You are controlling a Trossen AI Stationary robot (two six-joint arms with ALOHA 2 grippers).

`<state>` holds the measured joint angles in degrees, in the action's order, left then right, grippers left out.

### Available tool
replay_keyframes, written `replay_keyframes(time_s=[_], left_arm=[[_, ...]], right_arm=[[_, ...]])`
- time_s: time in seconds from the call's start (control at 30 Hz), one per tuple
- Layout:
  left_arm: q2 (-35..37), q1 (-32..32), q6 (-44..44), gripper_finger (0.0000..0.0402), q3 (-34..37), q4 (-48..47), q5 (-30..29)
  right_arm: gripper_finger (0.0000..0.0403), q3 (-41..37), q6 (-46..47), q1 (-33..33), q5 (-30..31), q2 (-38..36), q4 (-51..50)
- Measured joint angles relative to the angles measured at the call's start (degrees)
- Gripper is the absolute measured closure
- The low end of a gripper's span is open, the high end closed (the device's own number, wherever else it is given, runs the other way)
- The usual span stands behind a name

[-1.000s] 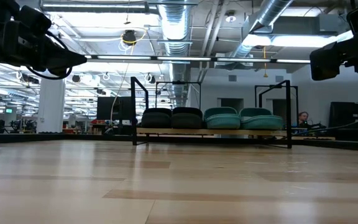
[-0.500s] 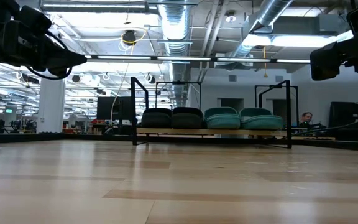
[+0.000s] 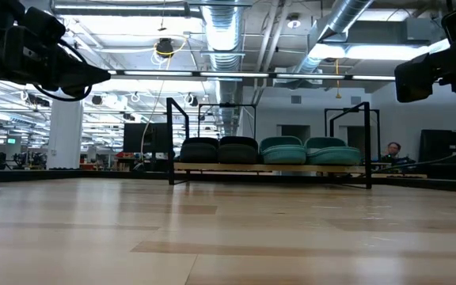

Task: Pick and place slides into the shelf
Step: Return to Home Position

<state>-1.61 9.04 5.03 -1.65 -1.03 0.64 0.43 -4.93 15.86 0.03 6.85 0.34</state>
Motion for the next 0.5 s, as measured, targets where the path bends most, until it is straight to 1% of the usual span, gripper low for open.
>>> replay_keyframes(time_s=[0.5], left_arm=[[0.0, 0.0, 0.5, 0.0401, 0.0, 0.0, 0.0]], right_arm=[[0.0177, 0.0, 0.0, 0.0, 0.0, 0.0, 0.0]])
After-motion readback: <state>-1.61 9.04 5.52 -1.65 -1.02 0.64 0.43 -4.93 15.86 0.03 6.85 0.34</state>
